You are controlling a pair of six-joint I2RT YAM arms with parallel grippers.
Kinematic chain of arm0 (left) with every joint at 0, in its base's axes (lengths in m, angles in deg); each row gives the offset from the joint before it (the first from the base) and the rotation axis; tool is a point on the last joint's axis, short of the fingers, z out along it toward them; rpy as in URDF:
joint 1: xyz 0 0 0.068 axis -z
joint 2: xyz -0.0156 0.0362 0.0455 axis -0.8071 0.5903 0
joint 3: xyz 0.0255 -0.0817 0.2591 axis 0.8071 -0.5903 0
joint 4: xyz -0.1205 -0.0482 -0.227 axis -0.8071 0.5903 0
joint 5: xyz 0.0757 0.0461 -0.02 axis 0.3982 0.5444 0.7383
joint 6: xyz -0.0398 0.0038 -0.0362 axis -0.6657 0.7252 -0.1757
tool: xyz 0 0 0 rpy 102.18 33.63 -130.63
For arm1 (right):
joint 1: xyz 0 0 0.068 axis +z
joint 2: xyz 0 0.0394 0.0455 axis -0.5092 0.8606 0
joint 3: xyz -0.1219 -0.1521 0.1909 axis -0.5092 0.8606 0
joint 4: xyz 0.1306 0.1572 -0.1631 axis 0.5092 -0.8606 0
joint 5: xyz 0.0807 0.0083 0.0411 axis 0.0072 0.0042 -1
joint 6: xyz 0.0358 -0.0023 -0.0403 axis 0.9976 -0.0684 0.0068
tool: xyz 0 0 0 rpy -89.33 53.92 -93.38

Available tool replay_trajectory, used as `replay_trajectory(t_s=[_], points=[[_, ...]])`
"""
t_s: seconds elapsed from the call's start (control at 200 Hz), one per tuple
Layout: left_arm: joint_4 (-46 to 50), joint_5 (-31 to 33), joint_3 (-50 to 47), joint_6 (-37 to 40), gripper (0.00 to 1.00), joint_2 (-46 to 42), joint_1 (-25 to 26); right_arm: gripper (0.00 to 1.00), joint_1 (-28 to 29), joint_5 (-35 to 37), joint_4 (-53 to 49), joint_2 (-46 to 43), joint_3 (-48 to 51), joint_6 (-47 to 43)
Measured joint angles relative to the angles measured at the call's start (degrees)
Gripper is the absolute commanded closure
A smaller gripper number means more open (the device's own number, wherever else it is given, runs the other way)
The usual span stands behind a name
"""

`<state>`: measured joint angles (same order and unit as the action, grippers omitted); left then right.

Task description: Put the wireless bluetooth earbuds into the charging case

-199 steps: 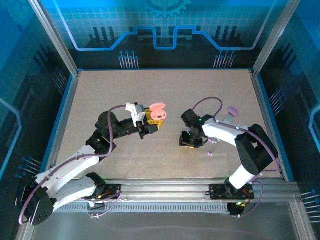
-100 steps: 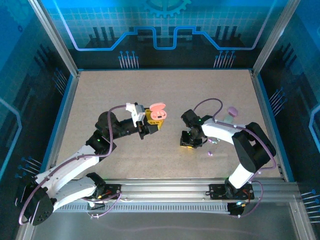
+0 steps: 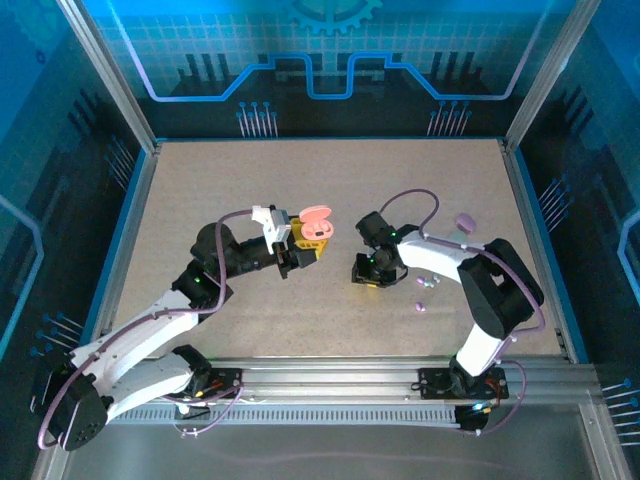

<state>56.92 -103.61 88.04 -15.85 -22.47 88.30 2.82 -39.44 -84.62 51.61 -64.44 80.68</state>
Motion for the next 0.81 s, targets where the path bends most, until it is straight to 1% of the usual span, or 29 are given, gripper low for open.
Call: replay_trajectory(t_s=[0.24,0.455,0.64,0.805], points=[[0.0,0.0,0.0,0.0,0.74,0.1,0.0,0.58,0.0,1.2,-1.2,2.3,-3.7,-0.6],[0.0,0.0,0.0,0.0,0.73,0.1,0.0,0.57,0.0,3.0,-4.0,4.5,-6.7,-0.9],[0.0,0.0,0.0,0.0,0.74,0.1,0.0,0.60,0.0,5.2,-6.3,4.5,-7.2,-1.0],[0.0,0.0,0.0,0.0,0.74,0.1,0.0,0.60,0.0,6.1,-7.6,4.5,-7.2,-1.5]])
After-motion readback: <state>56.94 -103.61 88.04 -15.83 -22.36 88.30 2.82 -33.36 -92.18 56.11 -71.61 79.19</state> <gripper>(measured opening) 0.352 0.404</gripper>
